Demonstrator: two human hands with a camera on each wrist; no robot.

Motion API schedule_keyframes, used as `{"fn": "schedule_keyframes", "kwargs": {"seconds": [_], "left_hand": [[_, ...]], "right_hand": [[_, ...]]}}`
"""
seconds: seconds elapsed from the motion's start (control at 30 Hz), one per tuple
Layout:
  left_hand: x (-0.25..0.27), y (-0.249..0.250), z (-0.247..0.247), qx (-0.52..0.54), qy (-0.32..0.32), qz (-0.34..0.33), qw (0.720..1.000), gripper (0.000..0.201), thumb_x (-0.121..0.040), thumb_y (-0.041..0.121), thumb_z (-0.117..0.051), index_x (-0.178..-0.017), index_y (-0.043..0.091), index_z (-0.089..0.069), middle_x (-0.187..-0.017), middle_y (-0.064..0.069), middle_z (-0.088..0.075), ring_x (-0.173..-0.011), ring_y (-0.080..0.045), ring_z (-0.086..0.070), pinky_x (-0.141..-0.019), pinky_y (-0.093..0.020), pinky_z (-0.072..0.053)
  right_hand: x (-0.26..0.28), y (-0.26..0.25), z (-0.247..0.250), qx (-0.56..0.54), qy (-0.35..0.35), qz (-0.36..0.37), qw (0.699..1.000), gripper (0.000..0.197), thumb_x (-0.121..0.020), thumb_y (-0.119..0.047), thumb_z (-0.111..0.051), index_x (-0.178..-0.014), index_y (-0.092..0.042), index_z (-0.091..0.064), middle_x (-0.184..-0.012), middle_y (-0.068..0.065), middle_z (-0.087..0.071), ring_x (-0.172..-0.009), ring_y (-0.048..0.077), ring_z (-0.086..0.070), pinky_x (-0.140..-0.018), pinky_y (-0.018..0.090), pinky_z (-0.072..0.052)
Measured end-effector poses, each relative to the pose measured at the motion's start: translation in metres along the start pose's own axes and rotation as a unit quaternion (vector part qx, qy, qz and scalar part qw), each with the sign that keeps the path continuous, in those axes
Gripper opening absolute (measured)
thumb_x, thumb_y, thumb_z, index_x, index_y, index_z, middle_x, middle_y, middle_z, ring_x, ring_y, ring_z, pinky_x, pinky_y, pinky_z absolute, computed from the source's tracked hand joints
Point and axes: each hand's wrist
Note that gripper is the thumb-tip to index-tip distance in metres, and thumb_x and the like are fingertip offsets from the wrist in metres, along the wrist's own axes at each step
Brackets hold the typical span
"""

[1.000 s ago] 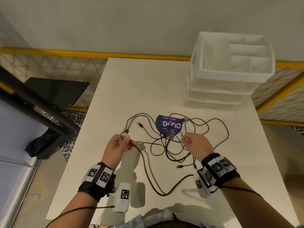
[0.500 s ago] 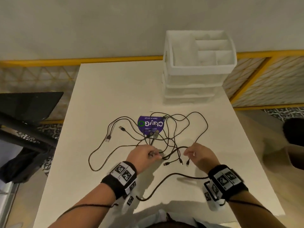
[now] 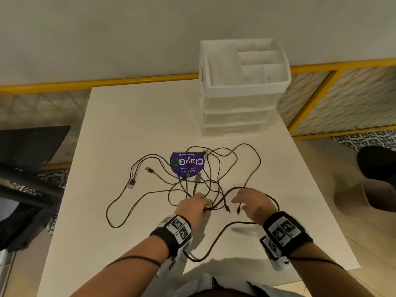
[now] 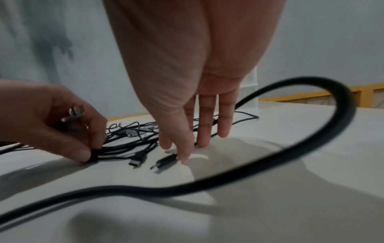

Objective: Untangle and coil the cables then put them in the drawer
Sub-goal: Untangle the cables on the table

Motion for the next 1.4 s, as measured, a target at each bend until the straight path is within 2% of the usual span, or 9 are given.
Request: {"fn": "schedule_keyframes", "kwargs": {"seconds": [0.33,0.47,0.57,0.73,0.87,0.97,1.1,1.23,1.4], "left_hand": [[0.0,0.007,-0.001,-0.049,-0.059,-0.034,0.996,0.038,-0.09,0.03,-0.054,-0.127,0.023,-0.054,-0.122,-0.004,-0.044,-0.102,-0.027,-0.057,-0.084,-0.033,-0.043],[-0.004,0.012,0.003,-0.068,-0.061,-0.002,0.996,0.032,-0.092,0.031,-0.049,-0.118,0.015,-0.058,-0.122,-0.006,-0.045,-0.099,-0.029,-0.058,-0.079,-0.034,-0.044],[-0.002,0.012,0.005,-0.06,-0.048,-0.006,0.997,0.032,-0.091,0.031,-0.047,-0.114,0.012,-0.058,-0.119,-0.006,-0.047,-0.095,-0.028,-0.059,-0.076,-0.034,-0.045],[0.01,0.013,0.022,0.066,0.058,0.006,0.996,0.021,-0.086,0.031,-0.051,-0.095,0.017,-0.062,-0.099,0.0,-0.061,-0.085,-0.018,-0.057,-0.07,-0.024,-0.036],[0.012,0.014,0.045,0.203,0.118,0.007,0.972,0.006,-0.081,0.027,-0.062,-0.079,0.032,-0.058,-0.087,0.011,-0.065,-0.081,-0.006,-0.059,-0.074,-0.022,-0.048],[0.011,0.016,0.057,0.259,0.148,-0.008,0.954,0.014,-0.08,0.025,-0.063,-0.072,0.034,-0.056,-0.081,0.01,-0.064,-0.068,-0.004,-0.056,-0.069,-0.026,-0.049],[0.015,0.02,0.07,0.288,0.205,-0.039,0.934,0.003,-0.084,0.02,-0.066,-0.086,0.019,-0.068,-0.082,0.009,-0.061,-0.066,-0.001,-0.051,-0.068,-0.016,-0.04],[0.024,0.03,0.089,0.372,0.252,-0.057,0.891,0.018,-0.08,0.005,-0.068,-0.083,0.023,-0.068,-0.083,0.011,-0.064,-0.079,0.004,-0.059,-0.075,-0.008,-0.042],[0.034,0.042,0.134,0.445,0.287,-0.071,0.845,0.017,-0.078,0.0,-0.068,-0.077,0.017,-0.069,-0.072,0.012,-0.067,-0.07,0.007,-0.059,-0.071,-0.01,-0.045]], "right_hand": [[-0.01,0.011,-0.001,0.023,-0.017,0.003,1.0,0.018,-0.086,-0.014,-0.059,-0.102,-0.016,-0.067,-0.108,0.0,-0.054,-0.111,0.02,-0.05,-0.09,0.025,-0.038],[0.0,0.016,-0.004,-0.065,0.024,0.006,0.998,0.01,-0.085,-0.018,-0.06,-0.088,-0.027,-0.064,-0.104,0.0,-0.06,-0.105,0.019,-0.05,-0.087,0.025,-0.037],[0.012,0.018,0.003,-0.215,0.146,0.006,0.966,0.027,-0.086,-0.016,-0.057,-0.075,-0.039,-0.047,-0.09,-0.002,-0.063,-0.09,0.015,-0.054,-0.077,0.026,-0.04],[0.019,0.005,0.035,-0.392,0.243,0.031,0.887,0.008,-0.09,-0.021,-0.048,-0.087,-0.028,-0.046,-0.07,-0.001,-0.056,-0.069,0.016,-0.052,-0.068,0.028,-0.042],[0.011,-0.011,0.038,-0.24,0.17,0.074,0.953,0.023,-0.083,-0.003,-0.051,-0.099,-0.018,-0.058,-0.087,-0.01,-0.056,-0.075,0.005,-0.051,-0.071,0.007,-0.037],[-0.002,-0.011,0.015,-0.148,0.066,0.076,0.984,0.038,-0.079,0.0,-0.048,-0.108,-0.02,-0.062,-0.109,0.0,-0.063,-0.103,0.018,-0.057,-0.086,0.018,-0.039],[-0.013,-0.011,-0.005,-0.08,0.003,0.06,0.995,0.044,-0.085,-0.004,-0.046,-0.12,-0.028,-0.058,-0.118,0.003,-0.06,-0.113,0.022,-0.051,-0.097,0.03,-0.039],[-0.018,-0.008,-0.009,-0.049,-0.011,0.053,0.997,0.039,-0.088,-0.01,-0.049,-0.124,-0.025,-0.056,-0.12,0.008,-0.058,-0.115,0.024,-0.05,-0.097,0.028,-0.035],[-0.021,-0.002,-0.009,-0.088,0.031,0.043,0.995,0.03,-0.085,-0.016,-0.059,-0.114,-0.018,-0.063,-0.113,0.007,-0.062,-0.108,0.023,-0.055,-0.087,0.02,-0.037]]}}
Point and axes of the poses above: each hand's wrist, its own x-axis away from the middle knuckle, its own z-axis out of the back of the hand, y = z × x
